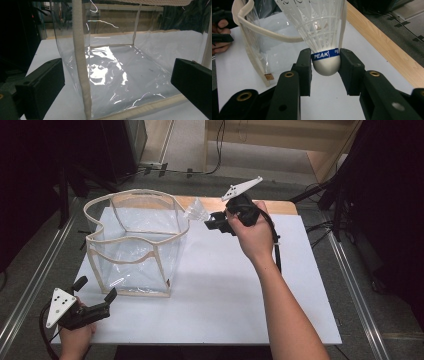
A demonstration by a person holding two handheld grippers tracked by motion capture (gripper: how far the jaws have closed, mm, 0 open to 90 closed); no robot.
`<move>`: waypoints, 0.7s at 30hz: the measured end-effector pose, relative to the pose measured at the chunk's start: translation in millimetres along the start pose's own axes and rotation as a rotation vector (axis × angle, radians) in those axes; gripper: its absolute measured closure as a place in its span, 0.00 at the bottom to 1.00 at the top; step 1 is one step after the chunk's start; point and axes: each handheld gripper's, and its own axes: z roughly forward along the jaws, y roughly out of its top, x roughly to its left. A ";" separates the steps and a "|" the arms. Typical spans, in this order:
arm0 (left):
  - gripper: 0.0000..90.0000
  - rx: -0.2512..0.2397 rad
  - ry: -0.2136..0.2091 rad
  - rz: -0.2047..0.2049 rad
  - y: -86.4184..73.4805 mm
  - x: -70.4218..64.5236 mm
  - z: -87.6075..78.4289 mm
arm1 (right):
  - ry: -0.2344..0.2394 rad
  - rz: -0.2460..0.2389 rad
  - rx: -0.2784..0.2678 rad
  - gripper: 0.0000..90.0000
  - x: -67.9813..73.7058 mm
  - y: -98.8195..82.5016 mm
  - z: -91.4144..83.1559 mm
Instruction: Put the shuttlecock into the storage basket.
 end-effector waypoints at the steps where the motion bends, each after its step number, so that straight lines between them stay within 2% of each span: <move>1: 0.00 -0.003 0.000 -0.005 0.0 0.1 0.0 | 0.004 -0.001 -0.002 0.69 2.0 2.3 1.9; 21: 0.00 0.003 0.001 0.008 0.0 -1.0 0.5 | 0.011 -0.025 -0.001 0.69 14.7 23.3 18.5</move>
